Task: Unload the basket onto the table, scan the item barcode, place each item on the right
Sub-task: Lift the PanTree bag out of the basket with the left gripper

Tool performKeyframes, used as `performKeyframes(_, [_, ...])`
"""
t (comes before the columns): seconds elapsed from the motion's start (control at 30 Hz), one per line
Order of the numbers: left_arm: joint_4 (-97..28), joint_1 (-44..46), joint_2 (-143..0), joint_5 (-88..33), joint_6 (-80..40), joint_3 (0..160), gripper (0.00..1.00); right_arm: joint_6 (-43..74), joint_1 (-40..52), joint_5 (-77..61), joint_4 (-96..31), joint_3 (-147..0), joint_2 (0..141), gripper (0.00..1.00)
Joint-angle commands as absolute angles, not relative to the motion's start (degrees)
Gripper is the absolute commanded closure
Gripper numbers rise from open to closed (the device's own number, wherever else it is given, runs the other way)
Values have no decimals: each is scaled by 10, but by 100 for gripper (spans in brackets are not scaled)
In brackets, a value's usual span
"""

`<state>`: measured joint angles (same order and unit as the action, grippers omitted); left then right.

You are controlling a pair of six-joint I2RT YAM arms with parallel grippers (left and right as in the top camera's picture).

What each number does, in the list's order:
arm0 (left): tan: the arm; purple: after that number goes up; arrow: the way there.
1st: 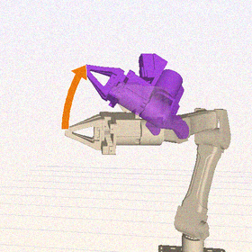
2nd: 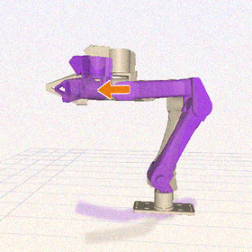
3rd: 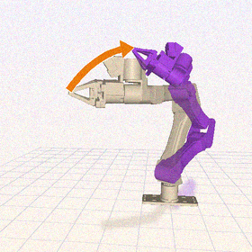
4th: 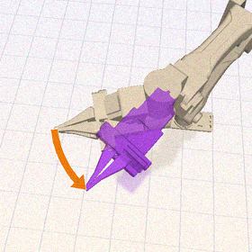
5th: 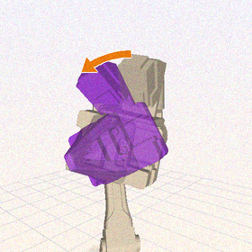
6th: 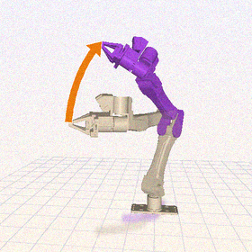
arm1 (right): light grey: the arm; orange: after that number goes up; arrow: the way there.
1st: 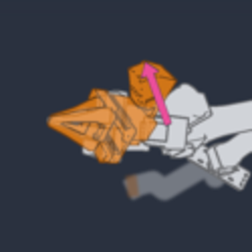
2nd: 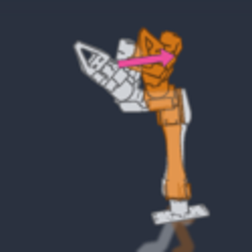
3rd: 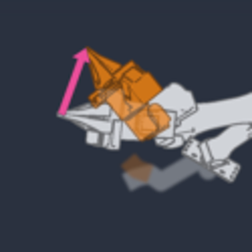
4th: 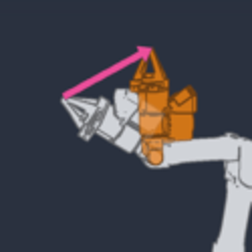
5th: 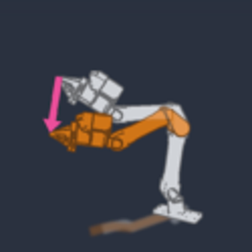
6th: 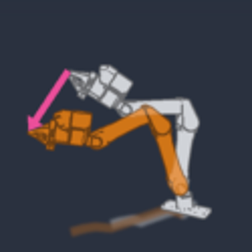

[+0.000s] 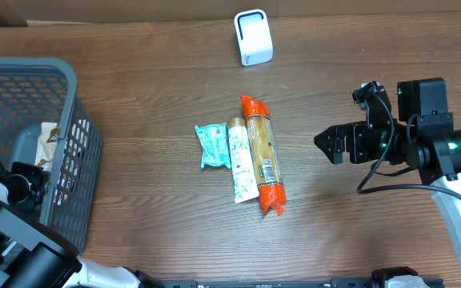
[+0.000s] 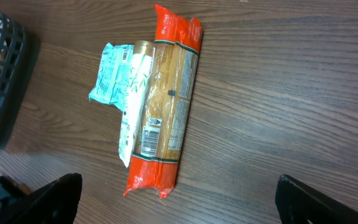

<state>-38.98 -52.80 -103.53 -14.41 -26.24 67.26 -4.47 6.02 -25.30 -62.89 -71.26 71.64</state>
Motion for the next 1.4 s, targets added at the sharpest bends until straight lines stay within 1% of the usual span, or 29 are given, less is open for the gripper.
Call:
performKeyframes(0.0, [-406, -521, -1064, -134, -252, 651, 85, -43, 60, -258, -627, -727, 715, 0])
performKeyframes(0.03, [-406, -521, -1061, -143, -252, 652, 96, -43, 60, -258, -627, -727, 715, 0])
performKeyframes(0.17, [-409, -522, -1034, -181, -243, 657, 96, -43, 60, -258, -627, -727, 715, 0])
performKeyframes(0.3, [-431, -521, -985, -183, -242, 672, 96, -43, 60, -258, -627, -727, 715, 0])
performKeyframes(0.87, [-482, -522, -741, -175, -246, 688, 96, -43, 60, -258, -627, -727, 715, 0])
performKeyframes(1.1, [-488, -522, -672, -143, -280, 691, 96, -43, 60, -258, -634, -727, 715, 0])
performKeyframes(1.27, [-492, -522, -635, -131, -285, 728, 96, -43, 60, -258, -634, -727, 715, 0])
performKeyframes(1.37, [-500, -522, -619, -156, -282, 763, 96, -43, 60, -258, -634, -727, 715, 0])
